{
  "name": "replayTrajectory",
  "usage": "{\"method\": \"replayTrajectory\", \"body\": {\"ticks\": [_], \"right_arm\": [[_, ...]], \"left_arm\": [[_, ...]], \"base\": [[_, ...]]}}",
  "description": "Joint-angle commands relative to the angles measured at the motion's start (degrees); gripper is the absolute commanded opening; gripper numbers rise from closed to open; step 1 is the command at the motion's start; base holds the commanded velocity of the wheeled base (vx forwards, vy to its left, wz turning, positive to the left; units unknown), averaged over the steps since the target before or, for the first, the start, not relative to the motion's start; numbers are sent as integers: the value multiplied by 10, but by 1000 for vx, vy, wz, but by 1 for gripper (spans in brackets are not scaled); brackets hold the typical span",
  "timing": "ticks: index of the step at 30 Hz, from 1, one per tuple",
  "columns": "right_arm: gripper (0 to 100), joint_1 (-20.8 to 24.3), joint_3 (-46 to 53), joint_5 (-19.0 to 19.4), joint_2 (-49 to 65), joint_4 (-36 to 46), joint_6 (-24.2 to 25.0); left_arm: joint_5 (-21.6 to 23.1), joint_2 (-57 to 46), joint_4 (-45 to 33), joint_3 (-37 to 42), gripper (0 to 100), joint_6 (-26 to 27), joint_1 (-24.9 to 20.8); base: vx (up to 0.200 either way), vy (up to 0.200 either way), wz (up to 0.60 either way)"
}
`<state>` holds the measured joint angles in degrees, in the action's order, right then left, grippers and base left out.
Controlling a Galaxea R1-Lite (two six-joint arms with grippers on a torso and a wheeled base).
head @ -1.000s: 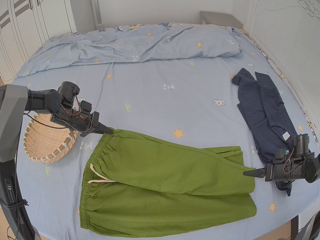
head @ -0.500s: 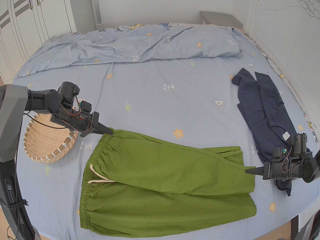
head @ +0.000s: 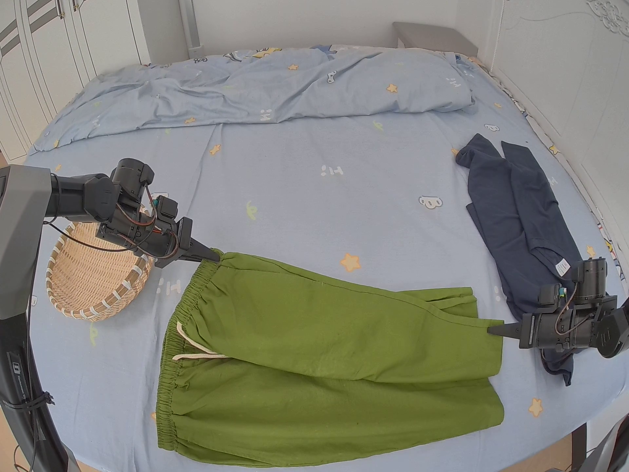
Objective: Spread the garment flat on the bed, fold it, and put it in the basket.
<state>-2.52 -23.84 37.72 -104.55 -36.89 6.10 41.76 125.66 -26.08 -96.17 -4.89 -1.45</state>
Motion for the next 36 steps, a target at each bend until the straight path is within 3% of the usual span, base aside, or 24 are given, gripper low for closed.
{"method": "replayTrajectory", "body": {"ticks": [1,7,12,19,22,36], "right_arm": [[0,10,-23,0,58,11,30],[0,36,-98,-5,114,68,39],[0,47,-227,-7,111,183,39],[0,61,-372,-25,63,251,39],[0,67,-406,-55,41,256,38],[0,79,-570,-94,-87,263,38]], "left_arm": [[2,-21,0,5,0,0,0],[3,-38,8,13,0,0,5],[4,-53,4,14,0,0,18],[5,-63,22,12,0,0,43],[5,-63,38,12,0,0,58],[5,-56,83,13,0,0,75]], "base": [[0,0,0],[0,0,0],[0,0,0],[0,0,0],[0,0,0],[0,0,0]]}}
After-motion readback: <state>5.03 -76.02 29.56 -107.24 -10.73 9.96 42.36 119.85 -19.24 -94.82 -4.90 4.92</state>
